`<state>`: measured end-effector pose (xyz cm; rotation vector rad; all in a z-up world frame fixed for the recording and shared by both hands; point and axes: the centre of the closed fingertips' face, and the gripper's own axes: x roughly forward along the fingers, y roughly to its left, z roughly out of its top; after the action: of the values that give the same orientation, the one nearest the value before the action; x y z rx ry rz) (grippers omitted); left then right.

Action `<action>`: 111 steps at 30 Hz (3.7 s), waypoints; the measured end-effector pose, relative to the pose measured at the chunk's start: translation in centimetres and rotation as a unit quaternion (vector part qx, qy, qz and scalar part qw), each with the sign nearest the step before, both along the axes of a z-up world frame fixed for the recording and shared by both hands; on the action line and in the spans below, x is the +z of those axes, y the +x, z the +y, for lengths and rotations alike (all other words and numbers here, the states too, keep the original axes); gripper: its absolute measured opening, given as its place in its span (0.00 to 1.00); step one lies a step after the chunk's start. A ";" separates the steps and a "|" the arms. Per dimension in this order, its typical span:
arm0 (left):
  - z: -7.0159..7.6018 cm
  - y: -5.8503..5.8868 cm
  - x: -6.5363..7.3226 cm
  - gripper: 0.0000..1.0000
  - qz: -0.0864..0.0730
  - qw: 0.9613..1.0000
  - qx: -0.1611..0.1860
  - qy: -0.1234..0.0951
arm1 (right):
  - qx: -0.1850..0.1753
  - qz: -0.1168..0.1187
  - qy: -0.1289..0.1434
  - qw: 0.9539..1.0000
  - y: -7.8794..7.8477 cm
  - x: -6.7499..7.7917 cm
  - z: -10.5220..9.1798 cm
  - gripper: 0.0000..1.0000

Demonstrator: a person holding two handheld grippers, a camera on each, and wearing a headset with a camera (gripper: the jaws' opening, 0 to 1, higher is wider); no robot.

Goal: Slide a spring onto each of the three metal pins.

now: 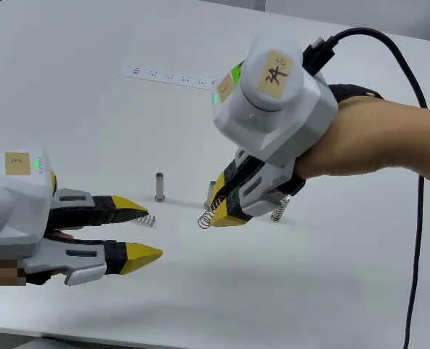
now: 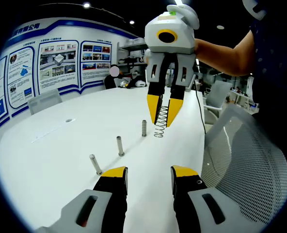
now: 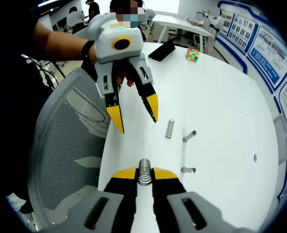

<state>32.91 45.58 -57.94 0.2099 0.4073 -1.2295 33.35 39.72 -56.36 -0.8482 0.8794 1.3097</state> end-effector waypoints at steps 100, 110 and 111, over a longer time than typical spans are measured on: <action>1.2 0.1 -1.2 0.63 0.025 0.998 0.050 -0.002 | -0.060 -0.004 -0.122 0.991 8.1 -7.7 -1.7 0.23; 1.7 0.6 -1.0 0.63 0.021 0.998 0.057 -0.001 | -0.055 -0.030 -0.078 0.995 7.0 -4.1 -0.4 0.23; 1.7 0.6 -1.0 0.63 0.021 0.998 0.058 -0.001 | -0.054 -0.031 -0.073 0.995 6.8 -4.0 -0.1 0.23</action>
<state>33.52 47.31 -58.95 0.1569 0.4481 -1.1216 40.18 39.64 -60.35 -0.9376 0.9679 1.1299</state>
